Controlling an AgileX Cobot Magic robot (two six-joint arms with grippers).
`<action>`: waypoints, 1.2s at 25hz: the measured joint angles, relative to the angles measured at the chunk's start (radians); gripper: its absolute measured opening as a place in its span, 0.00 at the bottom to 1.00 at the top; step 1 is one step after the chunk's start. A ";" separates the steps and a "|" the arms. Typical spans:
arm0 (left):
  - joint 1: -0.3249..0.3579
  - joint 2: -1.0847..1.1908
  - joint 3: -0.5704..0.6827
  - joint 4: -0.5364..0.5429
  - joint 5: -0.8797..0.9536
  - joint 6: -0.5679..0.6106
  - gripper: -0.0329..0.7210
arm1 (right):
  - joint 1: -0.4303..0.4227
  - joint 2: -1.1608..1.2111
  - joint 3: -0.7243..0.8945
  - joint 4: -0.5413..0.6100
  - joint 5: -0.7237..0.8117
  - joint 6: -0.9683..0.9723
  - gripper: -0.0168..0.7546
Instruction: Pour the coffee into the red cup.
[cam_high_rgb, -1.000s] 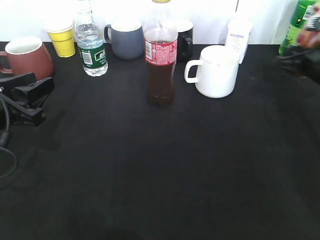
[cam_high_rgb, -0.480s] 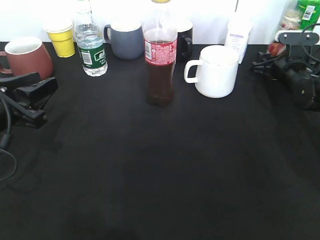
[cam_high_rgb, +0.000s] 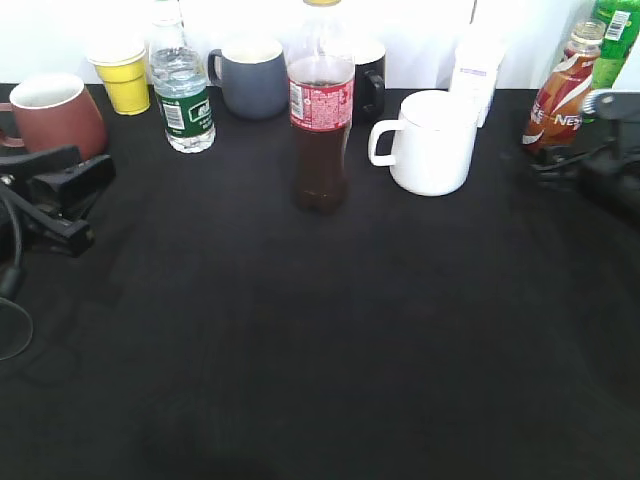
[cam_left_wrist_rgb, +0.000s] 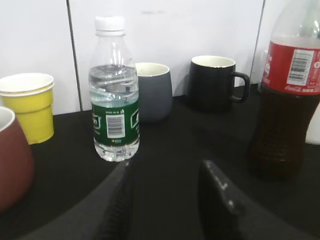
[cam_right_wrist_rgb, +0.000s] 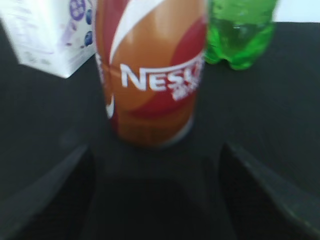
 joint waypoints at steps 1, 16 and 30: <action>0.000 -0.013 -0.003 0.000 0.061 -0.011 0.48 | 0.000 -0.067 0.013 0.000 0.087 0.000 0.80; -0.174 -0.335 -0.599 -0.329 2.118 -0.042 0.48 | 0.000 -0.627 -0.124 0.010 1.562 0.069 0.79; -0.174 -0.984 -0.598 -0.347 2.365 -0.038 0.60 | 0.000 -1.422 -0.096 -0.104 2.001 0.164 0.79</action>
